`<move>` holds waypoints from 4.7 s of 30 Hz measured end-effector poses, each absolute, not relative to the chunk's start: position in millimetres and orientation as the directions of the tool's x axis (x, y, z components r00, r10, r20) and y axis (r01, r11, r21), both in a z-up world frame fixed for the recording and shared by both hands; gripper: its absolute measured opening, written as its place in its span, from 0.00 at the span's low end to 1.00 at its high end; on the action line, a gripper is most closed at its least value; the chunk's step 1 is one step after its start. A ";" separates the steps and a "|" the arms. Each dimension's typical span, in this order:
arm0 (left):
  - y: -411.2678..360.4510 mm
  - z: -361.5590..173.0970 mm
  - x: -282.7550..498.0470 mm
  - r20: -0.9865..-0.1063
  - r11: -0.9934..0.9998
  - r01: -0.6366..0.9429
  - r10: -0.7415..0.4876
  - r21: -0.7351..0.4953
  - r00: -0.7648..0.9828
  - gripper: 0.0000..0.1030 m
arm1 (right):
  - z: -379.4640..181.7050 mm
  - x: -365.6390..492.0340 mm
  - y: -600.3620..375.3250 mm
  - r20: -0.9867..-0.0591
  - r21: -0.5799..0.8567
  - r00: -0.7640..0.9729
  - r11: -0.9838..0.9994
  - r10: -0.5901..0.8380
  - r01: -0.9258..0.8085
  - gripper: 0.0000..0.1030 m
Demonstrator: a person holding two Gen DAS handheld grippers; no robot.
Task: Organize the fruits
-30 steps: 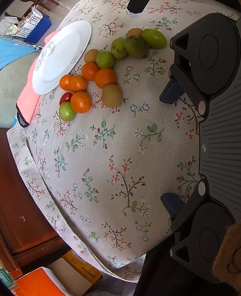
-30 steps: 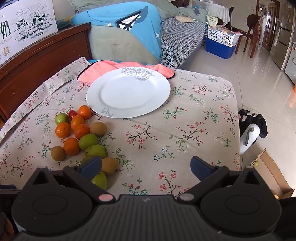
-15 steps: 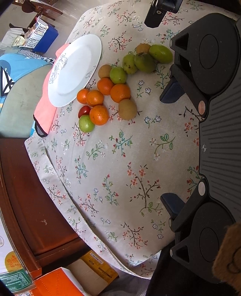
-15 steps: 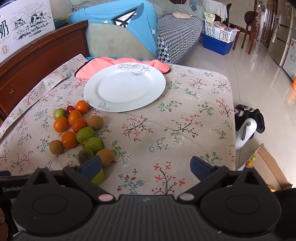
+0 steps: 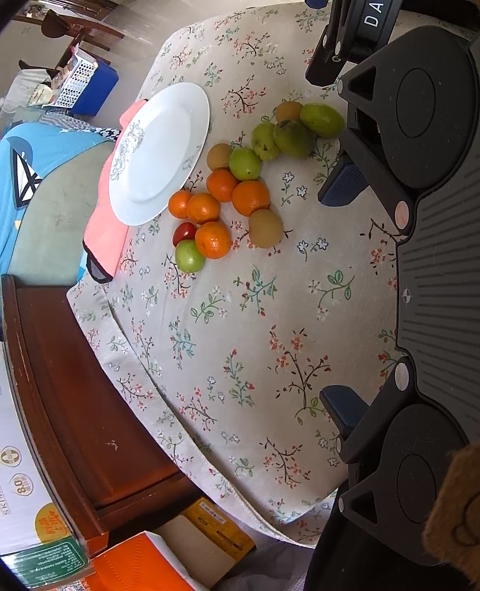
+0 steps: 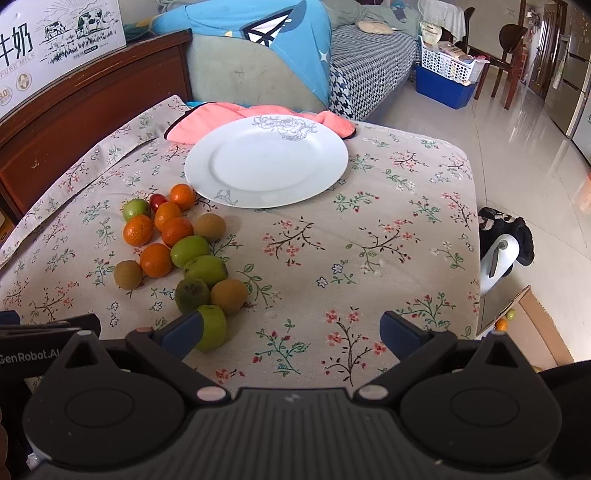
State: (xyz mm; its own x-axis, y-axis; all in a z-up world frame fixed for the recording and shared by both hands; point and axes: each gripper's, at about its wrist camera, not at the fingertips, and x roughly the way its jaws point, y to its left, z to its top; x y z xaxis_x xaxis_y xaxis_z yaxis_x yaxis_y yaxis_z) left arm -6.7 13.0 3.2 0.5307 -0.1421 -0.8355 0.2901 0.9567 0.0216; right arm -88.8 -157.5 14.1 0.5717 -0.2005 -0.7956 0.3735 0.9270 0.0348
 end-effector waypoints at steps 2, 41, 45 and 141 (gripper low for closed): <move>13.0 4.1 -7.3 -0.834 0.956 0.292 -0.144 0.022 0.533 1.00 | 15.2 -88.7 -157.5 -0.795 0.035 0.572 0.927 -0.200 0.373 0.98; 6.8 7.3 -17.0 -0.798 0.946 0.299 -0.083 0.126 0.597 0.99 | 14.9 -87.3 -142.1 -0.790 -0.054 0.559 0.935 -0.254 0.349 0.96; 6.7 6.5 -16.9 -0.798 0.946 0.298 -0.079 0.130 0.598 0.99 | 13.9 -86.9 -141.2 -0.792 -0.052 0.557 0.937 -0.250 0.346 0.95; -17.7 -32.3 28.1 -0.777 0.869 0.495 -0.326 -0.022 0.539 0.46 | -14.6 -91.3 -150.8 -0.750 0.304 0.656 0.924 0.081 0.233 0.25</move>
State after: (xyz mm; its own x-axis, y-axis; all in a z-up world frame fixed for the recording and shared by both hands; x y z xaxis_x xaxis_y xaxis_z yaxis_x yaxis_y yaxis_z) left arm 28.1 -17.7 -32.3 0.5389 -0.3263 -0.7766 0.4949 0.8687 -0.0215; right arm -91.3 -150.8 -14.6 0.6564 0.0807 -0.7501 0.2333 0.9238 0.3036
